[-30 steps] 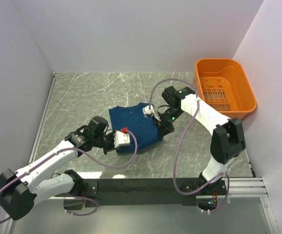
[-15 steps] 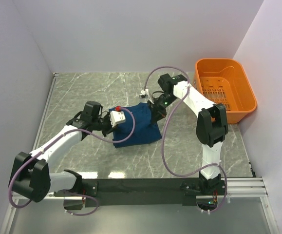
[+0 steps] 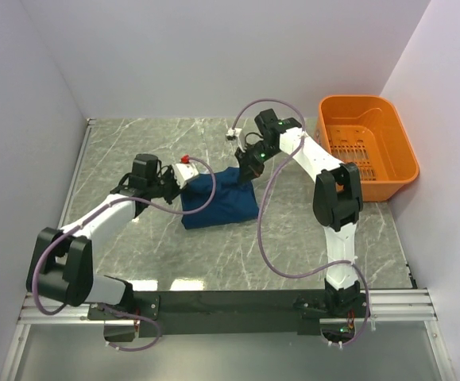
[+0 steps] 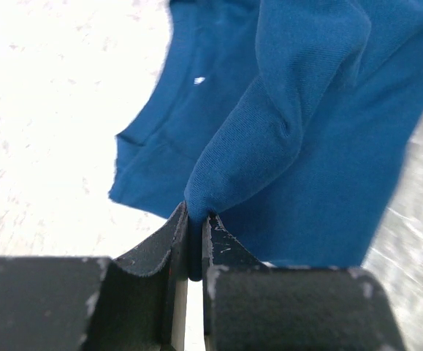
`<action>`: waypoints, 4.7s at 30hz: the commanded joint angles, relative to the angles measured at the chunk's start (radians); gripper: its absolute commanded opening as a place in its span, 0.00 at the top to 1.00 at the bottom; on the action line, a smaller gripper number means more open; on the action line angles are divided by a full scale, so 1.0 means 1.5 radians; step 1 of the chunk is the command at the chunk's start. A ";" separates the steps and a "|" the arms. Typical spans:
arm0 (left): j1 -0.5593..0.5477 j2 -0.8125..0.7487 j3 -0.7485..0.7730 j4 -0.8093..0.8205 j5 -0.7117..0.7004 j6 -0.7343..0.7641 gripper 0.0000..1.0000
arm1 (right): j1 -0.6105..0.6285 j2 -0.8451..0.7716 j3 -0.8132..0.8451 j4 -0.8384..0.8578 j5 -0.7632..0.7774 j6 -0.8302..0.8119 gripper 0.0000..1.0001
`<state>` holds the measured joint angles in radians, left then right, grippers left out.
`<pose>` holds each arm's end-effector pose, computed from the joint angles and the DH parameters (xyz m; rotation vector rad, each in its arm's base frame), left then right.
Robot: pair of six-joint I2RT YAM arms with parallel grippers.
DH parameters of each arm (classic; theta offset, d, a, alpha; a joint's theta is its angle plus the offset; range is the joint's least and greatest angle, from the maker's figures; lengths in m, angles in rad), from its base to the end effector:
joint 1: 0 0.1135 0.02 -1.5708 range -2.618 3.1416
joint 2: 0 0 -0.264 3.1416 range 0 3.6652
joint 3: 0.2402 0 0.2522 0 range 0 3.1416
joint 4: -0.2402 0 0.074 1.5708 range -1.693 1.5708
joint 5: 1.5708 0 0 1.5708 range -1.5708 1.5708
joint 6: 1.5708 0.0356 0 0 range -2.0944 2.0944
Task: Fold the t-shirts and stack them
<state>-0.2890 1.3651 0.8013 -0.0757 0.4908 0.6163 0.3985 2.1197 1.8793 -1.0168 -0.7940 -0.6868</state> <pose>0.2730 -0.0987 0.2288 1.1719 1.7971 -0.3517 0.3961 0.1943 0.2445 -1.4615 2.0963 1.0001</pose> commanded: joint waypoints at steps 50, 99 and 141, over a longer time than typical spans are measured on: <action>0.016 0.178 0.324 -0.056 -0.290 -0.432 0.10 | -0.028 0.018 0.075 0.191 0.038 0.200 0.66; 0.118 0.381 0.258 0.046 -0.034 -0.800 0.43 | 0.000 0.186 0.127 0.185 0.414 0.490 0.84; 0.035 0.212 0.046 -0.025 -0.068 -0.798 0.19 | -0.040 -0.256 -0.265 0.250 0.143 0.246 0.50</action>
<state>-0.2024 1.6325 0.8288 -0.1246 0.4210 -0.5480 0.3519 1.7969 1.4971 -0.6823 -0.5663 -0.3027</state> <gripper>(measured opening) 0.824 0.503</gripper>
